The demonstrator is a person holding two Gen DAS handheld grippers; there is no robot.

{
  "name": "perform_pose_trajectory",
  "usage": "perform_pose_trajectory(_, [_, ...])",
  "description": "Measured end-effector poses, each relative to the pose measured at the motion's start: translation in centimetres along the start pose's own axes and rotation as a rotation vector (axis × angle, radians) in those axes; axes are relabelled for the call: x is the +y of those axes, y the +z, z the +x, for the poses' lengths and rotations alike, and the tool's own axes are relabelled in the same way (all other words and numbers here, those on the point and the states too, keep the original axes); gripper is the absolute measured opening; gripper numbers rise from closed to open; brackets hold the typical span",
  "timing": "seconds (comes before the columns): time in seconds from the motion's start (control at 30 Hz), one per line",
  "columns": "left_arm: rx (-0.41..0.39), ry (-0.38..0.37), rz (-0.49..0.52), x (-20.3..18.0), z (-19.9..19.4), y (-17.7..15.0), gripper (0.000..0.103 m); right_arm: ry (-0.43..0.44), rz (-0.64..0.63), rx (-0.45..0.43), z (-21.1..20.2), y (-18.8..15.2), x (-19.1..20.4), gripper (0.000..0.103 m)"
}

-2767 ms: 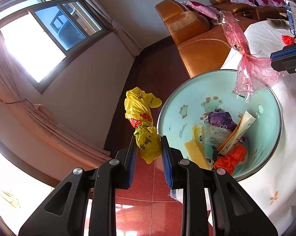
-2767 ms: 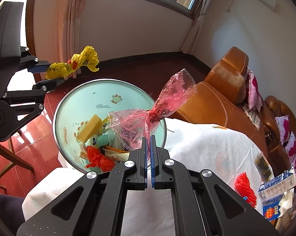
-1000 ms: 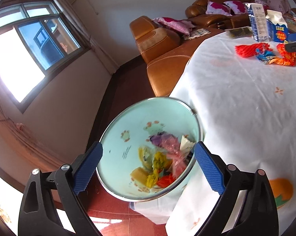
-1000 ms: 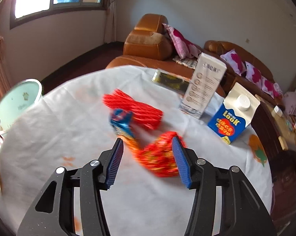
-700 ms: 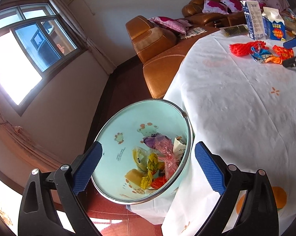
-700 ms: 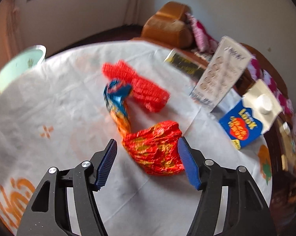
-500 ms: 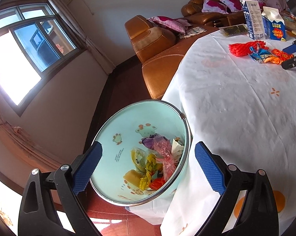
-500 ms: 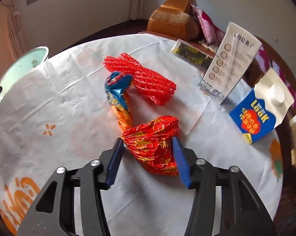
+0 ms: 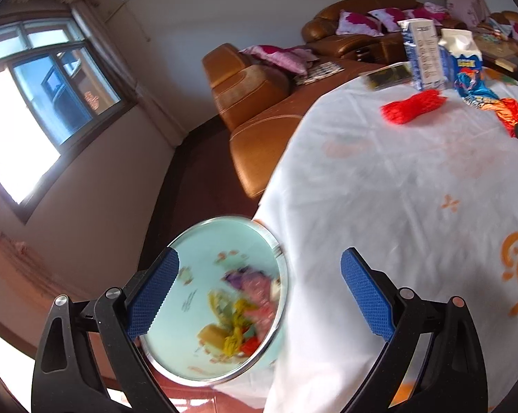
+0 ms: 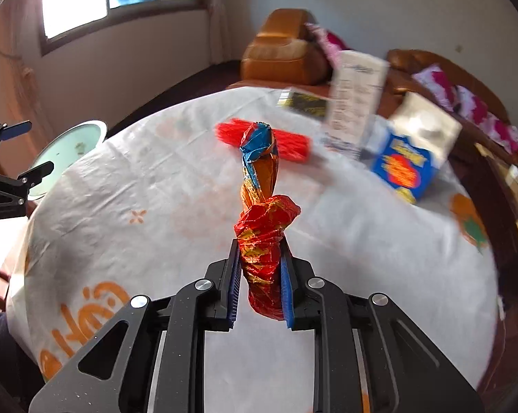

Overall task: Collect trash
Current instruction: 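Grasp the orange-blue snack wrapper with the right tool while the left tool grasps the red mesh net, then carry the red mesh net and orange wrapper over the teal bin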

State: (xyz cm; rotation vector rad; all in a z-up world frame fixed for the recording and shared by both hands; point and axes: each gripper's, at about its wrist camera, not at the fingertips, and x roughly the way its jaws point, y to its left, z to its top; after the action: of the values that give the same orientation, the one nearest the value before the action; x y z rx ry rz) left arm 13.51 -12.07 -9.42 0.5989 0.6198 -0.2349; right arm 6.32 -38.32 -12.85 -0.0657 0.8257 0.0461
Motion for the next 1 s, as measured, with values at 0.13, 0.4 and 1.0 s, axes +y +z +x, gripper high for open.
perform_pose_trajectory(0.13, [-0.029, -0.049, 0.045, -3.2, 0.8, 3.2, 0.093, -0.092, 0.112, -0.016, -1.0, -1.1, -3.3, 0.020])
perform_pose_trajectory(0.4, [-0.055, -0.161, 0.103, -10.0, 3.9, 9.9, 0.093, -0.196, 0.240, -0.031, -1.5, -2.6, -8.1, 0.021])
perform_pose_trajectory(1.0, [0.052, -0.330, 0.155, -15.0, 11.5, 14.1, 0.028, -0.144, 0.256, -0.055, -0.4, -1.3, -7.8, 0.023])
